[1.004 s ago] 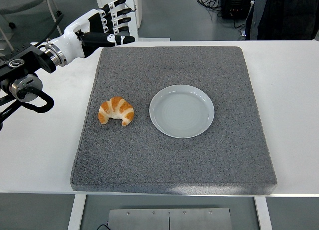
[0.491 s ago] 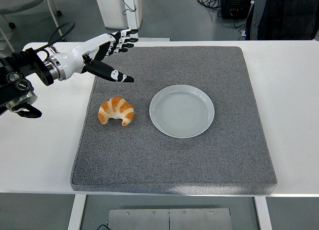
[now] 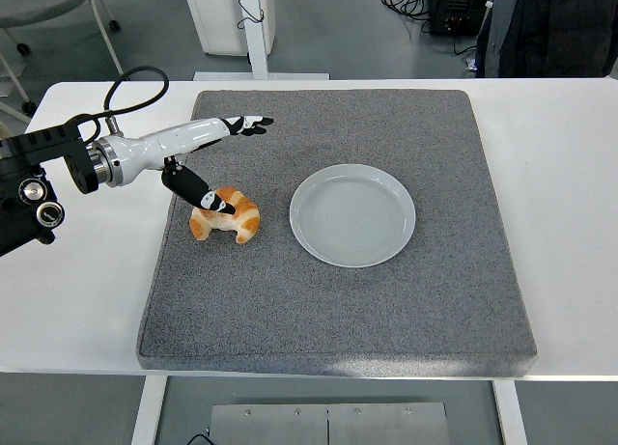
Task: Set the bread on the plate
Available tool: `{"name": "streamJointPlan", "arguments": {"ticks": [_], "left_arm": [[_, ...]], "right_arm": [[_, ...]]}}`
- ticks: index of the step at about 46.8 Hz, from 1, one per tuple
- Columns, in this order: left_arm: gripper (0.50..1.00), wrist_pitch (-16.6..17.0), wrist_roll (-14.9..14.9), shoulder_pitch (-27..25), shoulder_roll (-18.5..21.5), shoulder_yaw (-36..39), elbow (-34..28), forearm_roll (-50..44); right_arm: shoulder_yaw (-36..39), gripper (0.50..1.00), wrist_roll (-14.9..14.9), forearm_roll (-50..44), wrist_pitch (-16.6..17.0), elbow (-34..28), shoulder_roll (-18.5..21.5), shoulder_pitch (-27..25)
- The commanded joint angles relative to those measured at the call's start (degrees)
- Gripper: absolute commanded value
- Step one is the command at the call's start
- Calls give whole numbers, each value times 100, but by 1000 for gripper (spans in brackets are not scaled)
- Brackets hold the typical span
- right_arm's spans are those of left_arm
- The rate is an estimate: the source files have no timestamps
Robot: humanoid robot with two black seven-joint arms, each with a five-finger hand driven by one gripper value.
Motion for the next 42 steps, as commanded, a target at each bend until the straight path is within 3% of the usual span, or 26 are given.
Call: {"name": "streamJointPlan", "arguments": {"ticks": [1, 42], "left_arm": [[984, 7, -2, 72, -11, 42, 12, 226], [977, 640, -90, 520, -275, 253, 425, 1052]], "right_arm": [[2, 1000, 0, 0, 0, -6, 0, -1], [2, 1000, 0, 0, 0, 3, 0, -1]]}}
